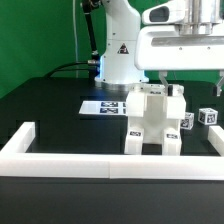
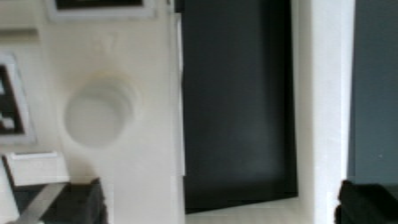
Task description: Assemble chair
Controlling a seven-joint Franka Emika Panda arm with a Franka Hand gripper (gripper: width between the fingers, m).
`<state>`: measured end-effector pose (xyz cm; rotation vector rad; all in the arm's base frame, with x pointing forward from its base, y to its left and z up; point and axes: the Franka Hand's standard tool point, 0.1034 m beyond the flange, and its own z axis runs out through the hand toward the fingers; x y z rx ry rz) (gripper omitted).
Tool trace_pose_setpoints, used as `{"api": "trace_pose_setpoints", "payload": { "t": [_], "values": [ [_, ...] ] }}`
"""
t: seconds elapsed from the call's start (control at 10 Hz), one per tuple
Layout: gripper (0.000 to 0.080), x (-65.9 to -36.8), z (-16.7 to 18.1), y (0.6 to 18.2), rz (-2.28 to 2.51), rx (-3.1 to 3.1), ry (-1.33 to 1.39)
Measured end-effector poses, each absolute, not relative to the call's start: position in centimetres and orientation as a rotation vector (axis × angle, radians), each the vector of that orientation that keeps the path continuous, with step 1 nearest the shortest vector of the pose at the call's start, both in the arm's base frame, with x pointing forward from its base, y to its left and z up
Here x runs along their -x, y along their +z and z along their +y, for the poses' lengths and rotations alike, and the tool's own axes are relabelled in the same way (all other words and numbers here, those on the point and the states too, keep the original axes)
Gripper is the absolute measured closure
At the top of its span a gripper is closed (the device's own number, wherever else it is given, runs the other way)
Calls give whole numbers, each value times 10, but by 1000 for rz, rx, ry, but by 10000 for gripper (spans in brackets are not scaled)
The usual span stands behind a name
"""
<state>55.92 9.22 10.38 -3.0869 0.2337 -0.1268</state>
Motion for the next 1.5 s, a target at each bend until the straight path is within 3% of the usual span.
{"api": "trace_pose_setpoints", "payload": {
  "t": [0.3,0.7,1.2,1.5],
  "values": [
    [150,-548,115,115,297,3076,-87],
    [150,-502,161,124,440,3048,-41],
    [150,-421,176,75,482,3072,-28],
    [150,-408,182,54,465,3103,3]
  ]
}}
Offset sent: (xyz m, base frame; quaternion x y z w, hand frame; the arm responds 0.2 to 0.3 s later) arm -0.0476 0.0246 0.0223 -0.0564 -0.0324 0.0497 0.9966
